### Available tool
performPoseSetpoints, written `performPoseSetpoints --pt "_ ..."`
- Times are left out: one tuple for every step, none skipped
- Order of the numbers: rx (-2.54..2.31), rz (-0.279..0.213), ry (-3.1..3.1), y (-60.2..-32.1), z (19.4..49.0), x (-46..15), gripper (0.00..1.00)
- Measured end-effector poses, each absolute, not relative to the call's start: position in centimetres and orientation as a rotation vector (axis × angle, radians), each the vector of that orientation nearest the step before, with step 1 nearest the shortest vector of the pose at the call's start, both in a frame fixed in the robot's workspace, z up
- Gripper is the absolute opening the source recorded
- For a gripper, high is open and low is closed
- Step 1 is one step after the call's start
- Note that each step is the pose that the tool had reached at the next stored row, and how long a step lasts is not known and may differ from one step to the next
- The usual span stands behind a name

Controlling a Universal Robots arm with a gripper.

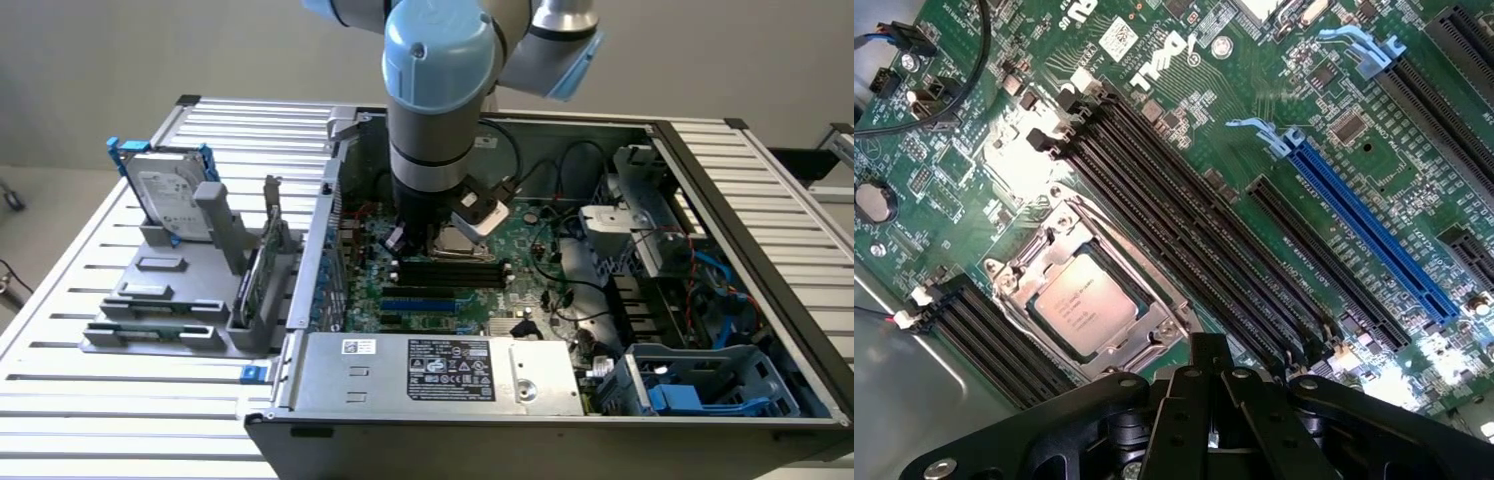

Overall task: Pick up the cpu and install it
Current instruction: 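Install the first cpu locking lever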

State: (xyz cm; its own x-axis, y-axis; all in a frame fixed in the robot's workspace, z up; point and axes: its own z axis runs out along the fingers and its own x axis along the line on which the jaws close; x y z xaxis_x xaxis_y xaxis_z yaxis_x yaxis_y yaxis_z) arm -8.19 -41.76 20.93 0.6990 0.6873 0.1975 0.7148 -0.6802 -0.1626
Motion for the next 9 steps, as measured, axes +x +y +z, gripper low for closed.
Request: performPoseSetpoints --pt "-2.681 -0.177 -1.124 -41.73 20.86 -8.19 0.11" --pt "-2.682 -0.177 -1.124 -41.72 20.79 -8.19 0.11" --pt "-2.682 -0.177 -1.124 -41.7 20.71 -8.19 0.11" --pt "-2.682 -0.177 -1.124 -41.68 20.63 -8.19 0.11" --pt "-2.682 -0.177 -1.124 -41.66 20.58 -8.19 0.11" --pt "-2.682 -0.177 -1.124 -41.64 20.53 -8.19 0.11" --pt "-2.682 -0.177 -1.124 -41.62 20.48 -8.19 0.11" --pt "-2.682 -0.177 -1.124 -41.6 20.43 -8.2 0.11" --pt "-2.682 -0.177 -1.124 -41.58 20.39 -8.2 0.11"
